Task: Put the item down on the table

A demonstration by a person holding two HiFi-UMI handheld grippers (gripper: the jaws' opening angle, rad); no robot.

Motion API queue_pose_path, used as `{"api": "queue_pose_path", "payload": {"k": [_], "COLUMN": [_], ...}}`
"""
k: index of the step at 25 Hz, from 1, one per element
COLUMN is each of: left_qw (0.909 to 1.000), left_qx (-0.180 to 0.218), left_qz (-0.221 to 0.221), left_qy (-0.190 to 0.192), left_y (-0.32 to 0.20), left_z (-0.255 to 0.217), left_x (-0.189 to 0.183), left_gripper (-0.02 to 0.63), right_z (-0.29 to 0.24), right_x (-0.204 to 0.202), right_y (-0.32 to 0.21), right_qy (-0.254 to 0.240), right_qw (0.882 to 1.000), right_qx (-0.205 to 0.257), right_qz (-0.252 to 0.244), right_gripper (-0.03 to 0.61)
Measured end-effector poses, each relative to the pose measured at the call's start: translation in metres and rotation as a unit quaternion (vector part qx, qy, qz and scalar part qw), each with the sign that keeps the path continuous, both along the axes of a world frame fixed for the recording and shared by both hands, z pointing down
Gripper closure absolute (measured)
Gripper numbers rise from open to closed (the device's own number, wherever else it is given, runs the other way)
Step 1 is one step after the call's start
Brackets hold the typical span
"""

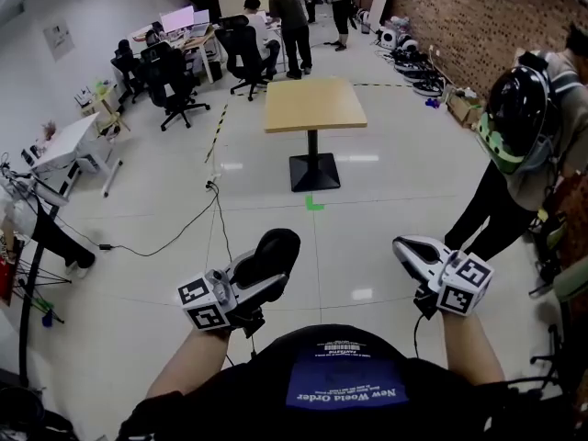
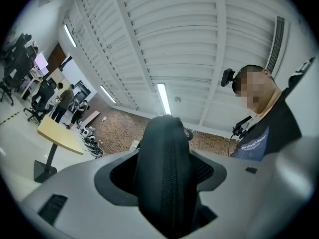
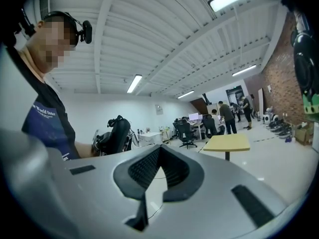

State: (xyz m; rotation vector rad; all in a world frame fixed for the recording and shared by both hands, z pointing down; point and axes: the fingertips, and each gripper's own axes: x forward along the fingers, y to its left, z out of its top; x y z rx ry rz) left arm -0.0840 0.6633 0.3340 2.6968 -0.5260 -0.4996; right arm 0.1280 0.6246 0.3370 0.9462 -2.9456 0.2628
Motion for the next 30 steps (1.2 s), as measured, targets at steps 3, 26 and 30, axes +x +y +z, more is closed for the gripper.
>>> {"api": "queue_pose_path", "payload": {"k": [3,26,30], "left_qw": [0.9999,0.9955,0.9966], "left_qx": [0.0,-0.011,-0.015], "left_qz": [-0.011,-0.094,-0.081], "left_qy": [0.008,0.007,0.002], "left_y": [-0.031,-0.318,-0.363], "left_z": [-0.002,0.001,-0.003], "left_x": [-0.029,0.042,0.068], "left_gripper": [0.319,0.319,0.319], "right_z": [-0.002,0.004,0.004], "right_x": [-0.028,0.024,0.05], "right_y": [-0.032,-0.355,-0.402], "right_qy": [0.007,0.004,-0.001], "right_qw": [1.0,0.994,0.995], "right_qx": [-0.003,-0.003,-0.01], "right_qz": [-0.006,-0.107,-0.096], "right_gripper": [0.591,0.591,0.591]}}
